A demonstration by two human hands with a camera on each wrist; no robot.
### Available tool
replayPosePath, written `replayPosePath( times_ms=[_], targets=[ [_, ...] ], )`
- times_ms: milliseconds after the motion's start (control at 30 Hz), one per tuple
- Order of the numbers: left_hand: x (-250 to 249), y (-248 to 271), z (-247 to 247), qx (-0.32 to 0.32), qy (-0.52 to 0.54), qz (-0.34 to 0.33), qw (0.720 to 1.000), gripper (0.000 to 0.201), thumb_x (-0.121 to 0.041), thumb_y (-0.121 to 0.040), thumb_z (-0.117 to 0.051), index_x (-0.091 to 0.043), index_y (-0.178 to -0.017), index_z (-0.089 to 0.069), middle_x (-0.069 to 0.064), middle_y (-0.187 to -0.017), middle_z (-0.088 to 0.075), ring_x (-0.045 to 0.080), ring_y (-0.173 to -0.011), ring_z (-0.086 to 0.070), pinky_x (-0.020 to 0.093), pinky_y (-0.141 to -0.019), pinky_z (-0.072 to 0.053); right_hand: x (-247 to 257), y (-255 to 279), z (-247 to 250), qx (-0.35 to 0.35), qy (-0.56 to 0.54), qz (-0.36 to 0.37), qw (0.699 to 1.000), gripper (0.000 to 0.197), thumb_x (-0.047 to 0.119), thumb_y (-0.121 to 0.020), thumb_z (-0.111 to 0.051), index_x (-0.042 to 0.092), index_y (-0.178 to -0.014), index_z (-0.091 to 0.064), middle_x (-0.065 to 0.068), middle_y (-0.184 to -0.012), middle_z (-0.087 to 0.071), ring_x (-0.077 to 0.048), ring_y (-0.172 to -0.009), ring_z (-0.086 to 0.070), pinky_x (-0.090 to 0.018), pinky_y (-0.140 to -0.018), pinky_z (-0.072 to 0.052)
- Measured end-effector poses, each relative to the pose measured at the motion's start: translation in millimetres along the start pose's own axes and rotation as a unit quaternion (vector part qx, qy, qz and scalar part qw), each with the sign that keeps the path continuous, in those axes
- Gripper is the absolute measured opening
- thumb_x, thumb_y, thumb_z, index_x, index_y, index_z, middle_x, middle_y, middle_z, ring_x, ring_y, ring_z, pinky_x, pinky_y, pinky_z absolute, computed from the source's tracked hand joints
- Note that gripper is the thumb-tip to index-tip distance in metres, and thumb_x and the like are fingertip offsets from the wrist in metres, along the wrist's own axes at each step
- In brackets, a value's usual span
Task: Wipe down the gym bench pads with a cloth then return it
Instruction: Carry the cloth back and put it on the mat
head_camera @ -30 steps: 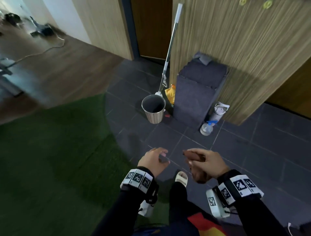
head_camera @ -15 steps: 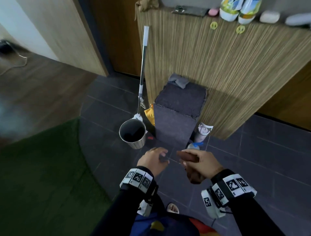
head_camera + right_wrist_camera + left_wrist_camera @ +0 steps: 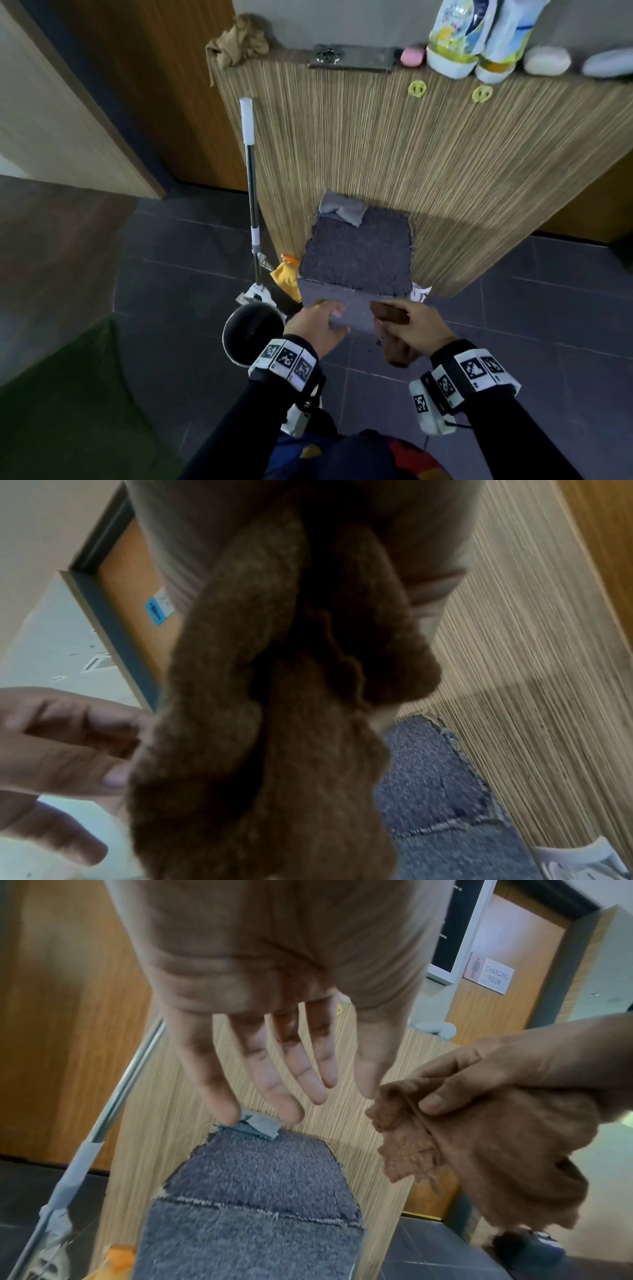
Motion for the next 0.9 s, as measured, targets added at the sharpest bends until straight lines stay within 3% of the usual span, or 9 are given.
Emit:
replayPosePath(
  times_ms=[100,200,333,433,533,633,700,800,900],
  targets=[
    [1.1,-29.0,16.7,0.023,-0.029,-0.022,0.999,0.036,-0.042,-0.079,-0.066,-0.031,-0.112,-0.06,-0.012,-0.113,-0.063,0.015,-0.099,-0.062,0.032,-0.087,-0.05,13.2,-27.9,1.1,-0.03,-0.012,-0.026,0.999,0.031,0.01,-0.08,-0.069,0.033,-0.099,-0.063,0.007,-0.079,-0.069,-0.009,-0.077,-0.064,-0.01,-0.068,-0.046],
    [-3.3,-52.7,19.4,0.058,-0.046,-0.037,0.997,0.039,-0.047,-0.074,-0.066,-0.03,-0.109,-0.06,-0.008,-0.114,-0.063,0.016,-0.102,-0.061,0.032,-0.088,-0.049,22.2,-52.1,4.4,-0.053,0.006,-0.047,0.997,0.029,0.019,-0.081,-0.07,0.023,-0.109,-0.064,0.0,-0.092,-0.069,-0.017,-0.09,-0.063,-0.026,-0.082,-0.047],
    [-17.4,-78.7,10.3,0.111,0.011,-0.067,0.991,0.051,-0.046,-0.065,-0.07,-0.024,-0.109,-0.058,-0.002,-0.112,-0.059,0.019,-0.101,-0.059,0.032,-0.086,-0.05,25.4,-81.3,15.5,-0.086,0.008,-0.111,0.99,0.031,0.034,-0.084,-0.066,0.015,-0.108,-0.063,-0.006,-0.099,-0.067,-0.023,-0.097,-0.06,-0.026,-0.074,-0.039],
    [-25.8,-99.9,3.7,0.111,0.039,-0.076,0.99,0.053,-0.04,-0.07,-0.077,-0.022,-0.116,-0.057,-0.002,-0.114,-0.058,0.017,-0.101,-0.058,0.027,-0.084,-0.048,20.6,-100.4,24.6,-0.083,-0.02,-0.162,0.983,0.036,0.042,-0.087,-0.061,0.012,-0.106,-0.06,-0.008,-0.1,-0.064,-0.028,-0.099,-0.058,-0.03,-0.075,-0.039],
    [-36.9,-123.5,2.9,0.079,0.077,-0.065,0.992,0.036,-0.019,-0.079,-0.07,-0.021,-0.114,-0.062,-0.003,-0.101,-0.063,0.016,-0.093,-0.062,0.013,-0.073,-0.042,18.5,-119.0,36.4,-0.06,-0.03,-0.169,0.983,0.04,0.05,-0.089,-0.053,0.013,-0.1,-0.061,-0.008,-0.096,-0.064,-0.027,-0.095,-0.058,-0.036,-0.08,-0.043],
    [-45.8,-145.6,6.9,0.049,0.064,-0.053,0.995,0.029,-0.017,-0.085,-0.062,-0.024,-0.113,-0.062,-0.005,-0.094,-0.063,0.012,-0.081,-0.062,0.024,-0.076,-0.05,13.8,-133.9,52.2,-0.041,-0.02,-0.165,0.985,0.039,0.047,-0.093,-0.049,0.015,-0.111,-0.061,-0.005,-0.101,-0.062,-0.025,-0.098,-0.057,-0.031,-0.079,-0.039],
    [-53.0,-161.2,10.6,0.013,0.055,-0.065,0.996,0.025,-0.021,-0.086,-0.062,-0.021,-0.11,-0.063,-0.003,-0.097,-0.064,0.014,-0.084,-0.062,0.026,-0.076,-0.049,10.9,-142.0,64.5,-0.033,-0.022,-0.151,0.988,0.036,0.043,-0.094,-0.049,0.017,-0.116,-0.062,-0.005,-0.112,-0.063,-0.02,-0.102,-0.058,-0.025,-0.079,-0.038],
    [-63.6,-185.1,12.3,-0.024,0.058,-0.071,0.996,0.018,-0.018,-0.087,-0.058,-0.013,-0.104,-0.06,0.005,-0.101,-0.065,0.023,-0.091,-0.061,0.027,-0.075,-0.045,7.1,-148.3,80.6,-0.02,-0.107,-0.131,0.985,0.029,0.038,-0.091,-0.056,0.017,-0.108,-0.066,-0.007,-0.109,-0.066,-0.004,-0.077,-0.064,-0.019,-0.068,-0.049],
    [-69.6,-203.9,13.3,-0.03,0.067,-0.041,0.996,0.014,-0.015,-0.088,-0.054,-0.014,-0.102,-0.055,0.007,-0.093,-0.065,0.028,-0.086,-0.062,0.033,-0.072,-0.049,2.5,-154.2,95.7,0.02,-0.011,-0.079,0.997,0.031,0.041,-0.086,-0.063,0.024,-0.113,-0.065,0.004,-0.106,-0.067,-0.008,-0.09,-0.061,-0.026,-0.083,-0.049]
  ],
)
Point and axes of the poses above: each hand's wrist, its own y-axis away from the middle knuckle, its own z-axis out of the back of the hand, x = y × z, the point moved 3 cm from there along -y, towards the middle knuckle
